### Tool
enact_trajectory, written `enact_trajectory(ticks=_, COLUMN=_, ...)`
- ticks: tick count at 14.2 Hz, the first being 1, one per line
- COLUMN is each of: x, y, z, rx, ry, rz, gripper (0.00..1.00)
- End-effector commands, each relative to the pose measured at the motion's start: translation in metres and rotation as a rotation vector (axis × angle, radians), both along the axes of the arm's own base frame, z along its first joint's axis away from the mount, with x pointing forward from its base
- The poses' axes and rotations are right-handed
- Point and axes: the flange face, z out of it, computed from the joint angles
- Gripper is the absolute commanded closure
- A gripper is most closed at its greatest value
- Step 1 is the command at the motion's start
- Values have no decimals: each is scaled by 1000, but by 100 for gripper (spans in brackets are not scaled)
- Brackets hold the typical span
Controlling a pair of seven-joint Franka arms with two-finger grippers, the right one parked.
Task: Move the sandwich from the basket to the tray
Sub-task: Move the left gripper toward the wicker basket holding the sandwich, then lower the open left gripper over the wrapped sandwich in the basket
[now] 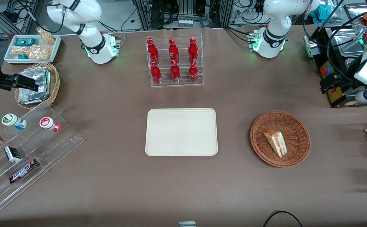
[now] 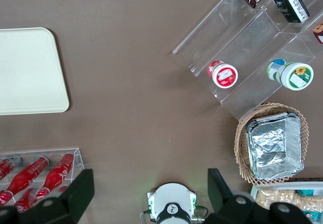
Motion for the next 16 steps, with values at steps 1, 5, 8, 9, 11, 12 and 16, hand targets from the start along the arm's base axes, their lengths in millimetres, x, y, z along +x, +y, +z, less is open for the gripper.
enact_trajectory(ticks=1, x=-1, y=4, z=-2, rx=-9, ry=21, rz=3, gripper=0)
enact_trajectory(ticks=5, x=3, y=10, z=-12, rx=-15, ry=49, rz=23, gripper=0)
enact_trajectory(ticks=8, x=-7, y=14, z=-35, rx=-9, ry=169, rz=73, gripper=0)
enact_trajectory(ticks=9, x=-2, y=22, z=-53, rx=-41, ry=204, rz=130, gripper=0)
enact_trajectory(ticks=11, x=9, y=25, z=-91, rx=-55, ry=239, rz=190, gripper=0)
enact_trajectory(ticks=12, x=15, y=25, z=-112, rx=-57, ry=226, rz=194, gripper=0)
enact_trajectory(ticks=16, x=36, y=23, z=-206, rx=-63, ry=135, rz=273, gripper=0)
